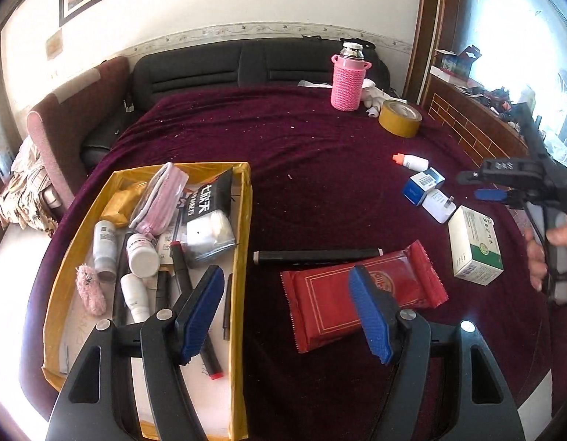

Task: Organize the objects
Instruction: 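Move the left gripper toward the blue-and-white box while the right grasps the white plug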

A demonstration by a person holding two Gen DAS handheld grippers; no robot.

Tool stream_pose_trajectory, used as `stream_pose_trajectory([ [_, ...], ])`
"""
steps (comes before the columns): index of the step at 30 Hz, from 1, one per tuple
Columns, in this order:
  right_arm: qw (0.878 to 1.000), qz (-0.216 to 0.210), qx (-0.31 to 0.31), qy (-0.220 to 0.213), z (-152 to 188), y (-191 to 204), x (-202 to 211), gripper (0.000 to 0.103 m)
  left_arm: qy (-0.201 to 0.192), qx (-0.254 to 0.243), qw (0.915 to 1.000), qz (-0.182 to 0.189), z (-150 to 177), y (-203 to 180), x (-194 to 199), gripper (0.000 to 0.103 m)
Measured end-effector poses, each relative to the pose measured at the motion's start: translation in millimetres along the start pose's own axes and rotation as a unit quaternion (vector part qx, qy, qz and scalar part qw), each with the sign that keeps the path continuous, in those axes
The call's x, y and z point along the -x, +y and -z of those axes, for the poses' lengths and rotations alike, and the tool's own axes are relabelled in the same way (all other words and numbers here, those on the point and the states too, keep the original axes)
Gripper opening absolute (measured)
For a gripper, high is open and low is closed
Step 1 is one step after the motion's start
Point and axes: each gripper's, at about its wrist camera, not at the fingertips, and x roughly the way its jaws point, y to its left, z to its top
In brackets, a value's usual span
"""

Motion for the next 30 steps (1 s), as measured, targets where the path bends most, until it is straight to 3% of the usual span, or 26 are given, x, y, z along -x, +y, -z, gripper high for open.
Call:
stream_pose_trajectory([
  [4,0.997,-0.022,-0.061,0.042,-26,1,-41,0.062,0.001,0.016,0.9999,0.0,1,11,1,0.064],
  [7,0.995,-0.023,-0.07,0.066,-37,10,-62,0.062,0.0,0.02,0.9998,0.007,2,14,1,0.064],
  [12,0.994,-0.04,0.024,0.099,-28,61,-78,0.059,-0.001,0.012,0.9999,0.006,3,16,-2,0.064],
  [16,0.979,-0.124,0.076,0.141,-7,91,-76,0.057,0.005,0.021,0.9996,0.02,5,18,-7,0.064],
  [19,0.974,-0.162,0.061,0.144,-8,83,-61,0.057,0.004,0.024,0.9994,0.026,6,20,-8,0.064],
  [21,0.987,-0.105,0.057,0.109,-12,69,-44,0.057,0.001,0.026,0.9992,0.03,7,22,-8,0.064],
  [22,0.991,-0.051,0.076,0.094,-15,66,-38,0.057,0.0,0.028,0.9991,0.032,6,23,-9,0.064],
  [23,0.991,0.009,0.107,0.084,-13,63,-34,0.057,0.0,0.029,0.999,0.035,6,24,-9,0.064],
  [24,0.988,0.039,0.127,0.084,-10,61,-33,0.057,0.0,0.031,0.9987,0.04,5,25,-10,0.064],
  [30,0.975,0.089,0.167,0.114,13,41,-38,0.057,0.01,0.032,0.9968,0.072,-15,13,-27,0.064],
])
